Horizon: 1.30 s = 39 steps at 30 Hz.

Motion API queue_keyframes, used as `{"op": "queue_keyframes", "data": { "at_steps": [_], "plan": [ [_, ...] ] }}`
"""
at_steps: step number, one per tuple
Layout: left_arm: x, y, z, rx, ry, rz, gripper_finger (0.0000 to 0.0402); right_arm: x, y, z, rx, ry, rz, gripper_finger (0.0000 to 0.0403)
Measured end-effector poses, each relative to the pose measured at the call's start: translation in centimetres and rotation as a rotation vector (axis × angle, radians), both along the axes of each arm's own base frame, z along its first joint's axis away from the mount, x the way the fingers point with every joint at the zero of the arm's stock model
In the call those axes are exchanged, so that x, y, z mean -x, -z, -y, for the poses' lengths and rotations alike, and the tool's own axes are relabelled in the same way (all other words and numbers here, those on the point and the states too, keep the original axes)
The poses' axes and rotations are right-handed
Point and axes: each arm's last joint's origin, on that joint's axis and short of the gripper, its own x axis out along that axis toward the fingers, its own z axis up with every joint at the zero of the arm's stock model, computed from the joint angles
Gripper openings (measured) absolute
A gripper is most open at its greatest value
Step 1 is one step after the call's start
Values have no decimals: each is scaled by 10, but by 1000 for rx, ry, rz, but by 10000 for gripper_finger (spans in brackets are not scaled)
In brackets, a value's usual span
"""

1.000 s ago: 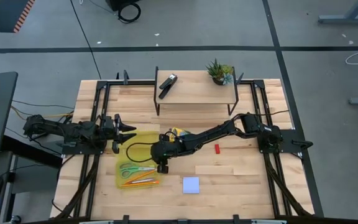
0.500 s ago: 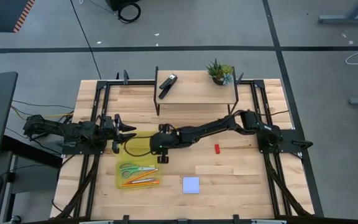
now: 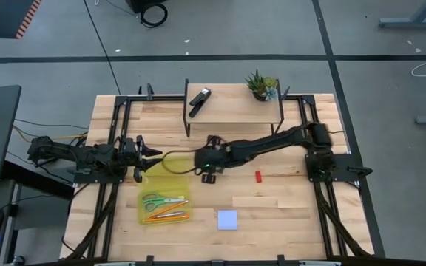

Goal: Pack school essentials
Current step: Put the yellow crayon box into the yellow supply box

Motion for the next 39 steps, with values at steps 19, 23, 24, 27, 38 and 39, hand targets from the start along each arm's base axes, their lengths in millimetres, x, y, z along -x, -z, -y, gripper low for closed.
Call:
{"op": "queue_keyframes", "data": {
  "at_steps": [19, 23, 24, 27, 38, 39],
  "plan": [
    [0, 0, 0, -1, 0, -4, 144, 101, 42, 13, -146, 190, 262, 262],
    [0, 0, 0, -1, 0, -3, 147, 101, 46, 16, -159, 212, 249, 276],
    [0, 0, 0, -1, 0, -3, 149, 100, 44, 16, -169, 215, 253, 278],
    [0, 0, 0, -1, 0, -3, 152, 98, 40, 16, -178, 208, 247, 283],
    [0, 0, 0, 0, 0, 2, 144, 49, 41, 18, -60, 80, 166, 285],
    [0, 0, 0, 0, 0, 3, 145, 43, 43, 20, -41, 64, 141, 285]
  ]
}}
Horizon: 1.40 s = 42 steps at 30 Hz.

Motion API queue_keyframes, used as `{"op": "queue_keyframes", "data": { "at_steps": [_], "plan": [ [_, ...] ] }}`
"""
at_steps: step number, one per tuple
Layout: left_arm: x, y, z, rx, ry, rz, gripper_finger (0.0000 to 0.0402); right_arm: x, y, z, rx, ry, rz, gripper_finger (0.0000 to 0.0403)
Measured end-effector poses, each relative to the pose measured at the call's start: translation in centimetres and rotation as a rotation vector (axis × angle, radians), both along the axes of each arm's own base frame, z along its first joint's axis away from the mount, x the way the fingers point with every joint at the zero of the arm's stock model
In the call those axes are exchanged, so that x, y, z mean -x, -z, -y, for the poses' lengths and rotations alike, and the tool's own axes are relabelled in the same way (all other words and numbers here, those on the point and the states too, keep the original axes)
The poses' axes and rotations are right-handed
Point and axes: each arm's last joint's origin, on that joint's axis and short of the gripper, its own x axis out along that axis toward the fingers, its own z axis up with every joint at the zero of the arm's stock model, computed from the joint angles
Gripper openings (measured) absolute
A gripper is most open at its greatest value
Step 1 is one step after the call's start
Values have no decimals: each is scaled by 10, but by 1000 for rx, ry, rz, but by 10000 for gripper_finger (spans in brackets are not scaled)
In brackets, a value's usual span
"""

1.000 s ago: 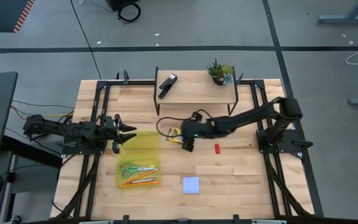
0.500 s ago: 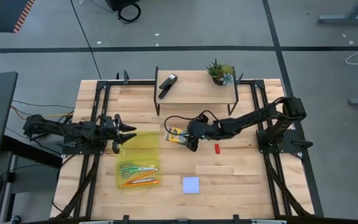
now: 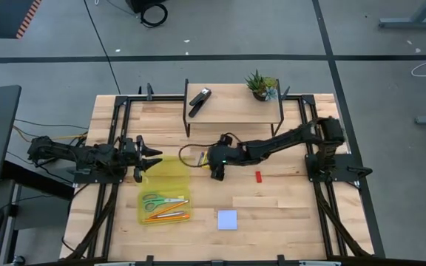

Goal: Pack school essentials
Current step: Put the yellow crayon box into the yellow supply box

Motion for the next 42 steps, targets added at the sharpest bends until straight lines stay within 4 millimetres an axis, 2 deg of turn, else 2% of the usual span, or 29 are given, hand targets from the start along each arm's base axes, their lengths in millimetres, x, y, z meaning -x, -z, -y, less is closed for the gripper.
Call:
{"op": "queue_keyframes", "data": {
  "at_steps": [6, 17, 28, 42],
  "plan": [
    [0, 0, 0, 1, 0, 1, 152, -19, -5, 1, 36, -31, -64, 285],
    [0, 0, 0, 1, 0, 0, 145, -14, -5, 10, -17, 57, -89, 337],
    [0, 0, 0, 0, 0, 0, 153, -9, -2, 9, -57, 90, -131, 396],
    [0, 0, 0, 1, 0, -1, 153, -4, 2, 8, -129, 78, -184, 399]
  ]
}}
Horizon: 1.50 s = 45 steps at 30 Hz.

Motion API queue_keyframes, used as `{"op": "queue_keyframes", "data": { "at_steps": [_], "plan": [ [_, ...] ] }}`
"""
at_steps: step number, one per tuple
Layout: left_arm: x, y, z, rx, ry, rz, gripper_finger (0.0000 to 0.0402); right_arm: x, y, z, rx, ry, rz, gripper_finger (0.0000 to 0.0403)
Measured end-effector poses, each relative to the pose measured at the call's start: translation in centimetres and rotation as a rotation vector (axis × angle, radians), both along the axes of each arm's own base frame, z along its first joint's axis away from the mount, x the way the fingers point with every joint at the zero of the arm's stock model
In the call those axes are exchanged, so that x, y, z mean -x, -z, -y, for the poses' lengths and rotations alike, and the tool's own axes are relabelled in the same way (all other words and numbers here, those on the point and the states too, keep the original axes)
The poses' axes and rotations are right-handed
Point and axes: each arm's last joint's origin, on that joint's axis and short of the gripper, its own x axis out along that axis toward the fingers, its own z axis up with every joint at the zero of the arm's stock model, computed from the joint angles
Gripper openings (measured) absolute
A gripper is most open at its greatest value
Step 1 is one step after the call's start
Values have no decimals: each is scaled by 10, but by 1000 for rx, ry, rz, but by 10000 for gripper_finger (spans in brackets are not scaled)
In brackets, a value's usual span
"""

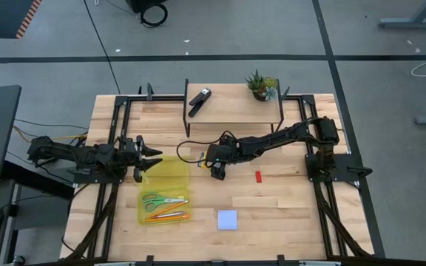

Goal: Pack school essentials
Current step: Put the yellow crayon box into the yellow supply box

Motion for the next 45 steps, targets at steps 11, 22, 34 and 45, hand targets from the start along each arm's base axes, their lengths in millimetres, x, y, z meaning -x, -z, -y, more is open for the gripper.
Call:
{"op": "queue_keyframes", "data": {
  "at_steps": [11, 22, 34, 45],
  "plan": [
    [0, 0, 0, 0, 0, 0, 145, 10, 15, 5, -40, 7, -40, 400],
    [0, 0, 0, 0, 0, 0, 150, 18, 30, 8, -133, -57, -35, 400],
    [0, 0, 0, 0, 0, 0, 150, 17, 30, 8, -137, -65, -30, 367],
    [0, 0, 0, -1, 0, 0, 146, 17, 30, 8, -131, -73, -32, 335]
  ]
}}
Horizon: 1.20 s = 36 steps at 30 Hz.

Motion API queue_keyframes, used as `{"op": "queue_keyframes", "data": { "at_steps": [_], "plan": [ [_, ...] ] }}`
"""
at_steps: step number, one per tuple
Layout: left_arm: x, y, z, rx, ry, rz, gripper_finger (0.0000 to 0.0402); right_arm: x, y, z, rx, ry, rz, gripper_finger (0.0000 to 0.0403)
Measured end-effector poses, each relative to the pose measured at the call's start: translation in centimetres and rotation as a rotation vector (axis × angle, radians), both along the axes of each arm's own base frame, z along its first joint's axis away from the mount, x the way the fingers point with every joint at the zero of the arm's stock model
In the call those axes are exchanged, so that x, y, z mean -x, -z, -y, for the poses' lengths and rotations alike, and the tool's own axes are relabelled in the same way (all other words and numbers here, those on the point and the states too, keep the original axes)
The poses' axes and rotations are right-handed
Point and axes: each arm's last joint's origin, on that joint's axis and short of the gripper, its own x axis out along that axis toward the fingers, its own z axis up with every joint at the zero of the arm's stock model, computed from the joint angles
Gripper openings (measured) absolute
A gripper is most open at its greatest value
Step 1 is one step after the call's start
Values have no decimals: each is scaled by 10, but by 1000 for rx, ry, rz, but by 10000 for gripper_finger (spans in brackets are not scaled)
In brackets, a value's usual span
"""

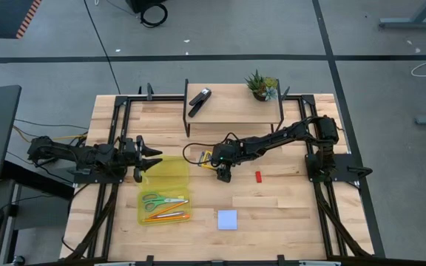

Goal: Pack school essentials
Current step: Put the yellow crayon box into the yellow supply box

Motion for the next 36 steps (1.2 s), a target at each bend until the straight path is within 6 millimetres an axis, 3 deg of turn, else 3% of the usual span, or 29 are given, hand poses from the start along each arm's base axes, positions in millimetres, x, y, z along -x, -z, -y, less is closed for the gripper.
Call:
{"op": "queue_keyframes", "data": {
  "at_steps": [8, 26, 30, 36],
  "plan": [
    [0, 0, 0, 0, 0, 0, 149, -10, -13, -9, -1, -47, 43, 334],
    [0, 0, 0, 1, 0, 0, 151, -44, -81, -76, 50, -207, 270, 333],
    [0, 0, 0, 1, 0, 0, 152, -48, -87, -87, 43, -227, 355, 333],
    [0, 0, 0, 0, 0, 1, 145, -63, -79, -93, 35, -263, 417, 333]
  ]
}}
